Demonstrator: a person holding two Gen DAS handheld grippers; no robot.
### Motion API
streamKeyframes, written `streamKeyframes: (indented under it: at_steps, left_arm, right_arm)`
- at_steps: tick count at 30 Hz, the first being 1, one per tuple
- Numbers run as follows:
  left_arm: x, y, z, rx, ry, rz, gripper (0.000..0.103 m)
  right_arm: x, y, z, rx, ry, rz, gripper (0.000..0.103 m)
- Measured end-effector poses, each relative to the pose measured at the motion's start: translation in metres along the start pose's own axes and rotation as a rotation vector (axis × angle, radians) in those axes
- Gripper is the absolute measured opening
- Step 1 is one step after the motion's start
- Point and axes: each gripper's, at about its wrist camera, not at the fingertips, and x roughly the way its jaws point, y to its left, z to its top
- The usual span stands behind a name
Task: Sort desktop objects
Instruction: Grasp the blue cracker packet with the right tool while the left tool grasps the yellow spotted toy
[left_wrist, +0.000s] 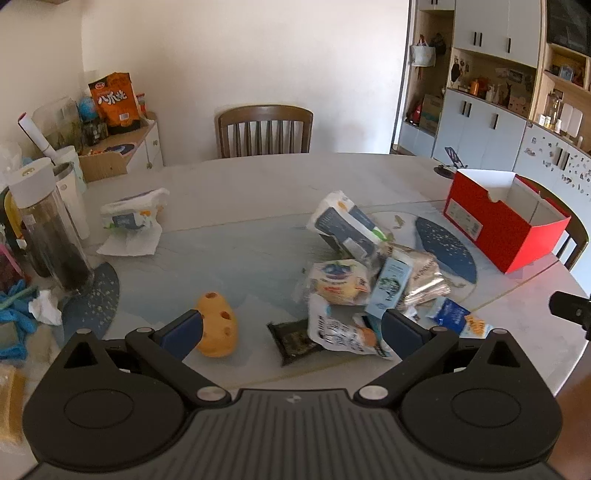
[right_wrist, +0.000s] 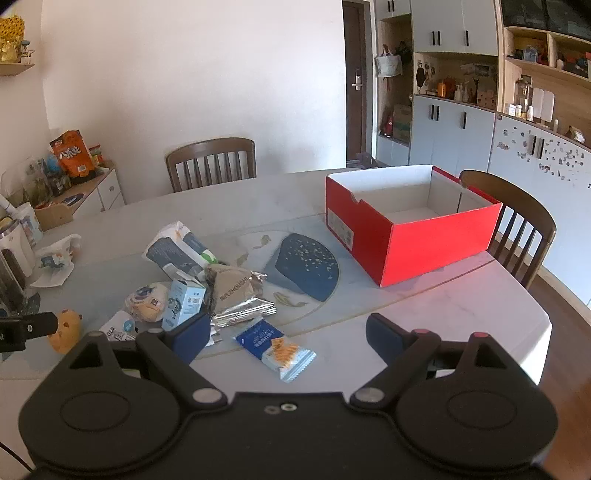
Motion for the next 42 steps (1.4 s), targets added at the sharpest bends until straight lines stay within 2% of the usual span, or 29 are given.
streamKeyframes:
  at_steps: [8, 16, 32, 39, 42]
  left_arm:
    - [0.017, 0.022, -0.003, 0.013, 0.005, 0.004, 0.103]
    - [0.048, 0.038, -0.007, 0.008, 0.018, 0.030, 0.103]
    - [0.111, 0.052, -0.020, -0.038, 0.061, 0.178, 0.103]
    - [0.126, 0.055, -0.022, -0.041, 0.077, 0.192, 0.103]
    - [0.129, 0.057, -0.023, -0.047, 0.088, 0.177, 0.098]
  right_arm:
    - [0.005, 0.012, -0.007, 0.015, -0.011, -0.024, 0.091]
    - [0.029, 0.016, -0.018, -0.005, -0.001, -0.028, 0.091]
    - [0.121, 0.000, -0.037, -0.191, 0.097, 0.101, 0.090]
    - [0.148, -0.004, -0.040, -0.231, 0.129, 0.143, 0.089]
    - [0.153, -0.005, -0.041, -0.237, 0.138, 0.152, 0.089]
